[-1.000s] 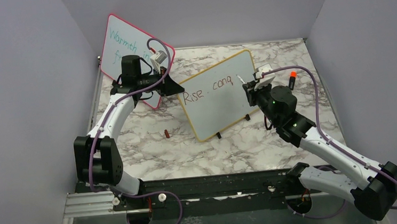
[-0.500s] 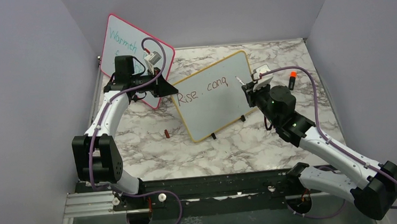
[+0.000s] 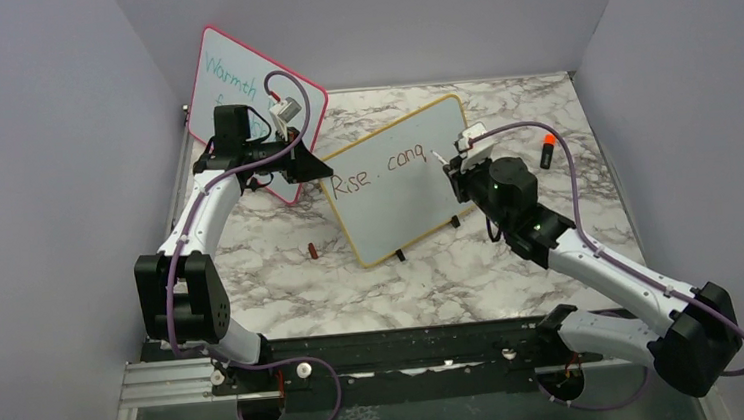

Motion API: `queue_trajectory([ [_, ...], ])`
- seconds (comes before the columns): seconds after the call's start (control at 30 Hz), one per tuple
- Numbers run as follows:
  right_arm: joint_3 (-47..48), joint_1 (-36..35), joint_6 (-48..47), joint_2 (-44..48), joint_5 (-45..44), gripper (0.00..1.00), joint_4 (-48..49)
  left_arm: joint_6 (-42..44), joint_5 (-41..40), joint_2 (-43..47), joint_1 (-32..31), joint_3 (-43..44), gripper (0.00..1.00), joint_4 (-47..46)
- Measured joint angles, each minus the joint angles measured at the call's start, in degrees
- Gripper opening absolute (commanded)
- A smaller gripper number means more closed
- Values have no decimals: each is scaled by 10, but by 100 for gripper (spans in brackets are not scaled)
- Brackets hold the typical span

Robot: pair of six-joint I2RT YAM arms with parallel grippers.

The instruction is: Write a sentence on the whiteboard

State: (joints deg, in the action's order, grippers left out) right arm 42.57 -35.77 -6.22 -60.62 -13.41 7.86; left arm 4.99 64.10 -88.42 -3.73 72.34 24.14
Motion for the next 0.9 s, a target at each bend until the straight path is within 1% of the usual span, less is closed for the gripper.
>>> queue_trajectory([
  [0.4, 5, 0, -18, -37, 16, 1, 45, 1, 0, 0, 0, 0, 0, 0],
  [0.9, 24, 0, -32, -60, 15, 1, 71, 1, 6, 0, 0, 0, 0, 1],
])
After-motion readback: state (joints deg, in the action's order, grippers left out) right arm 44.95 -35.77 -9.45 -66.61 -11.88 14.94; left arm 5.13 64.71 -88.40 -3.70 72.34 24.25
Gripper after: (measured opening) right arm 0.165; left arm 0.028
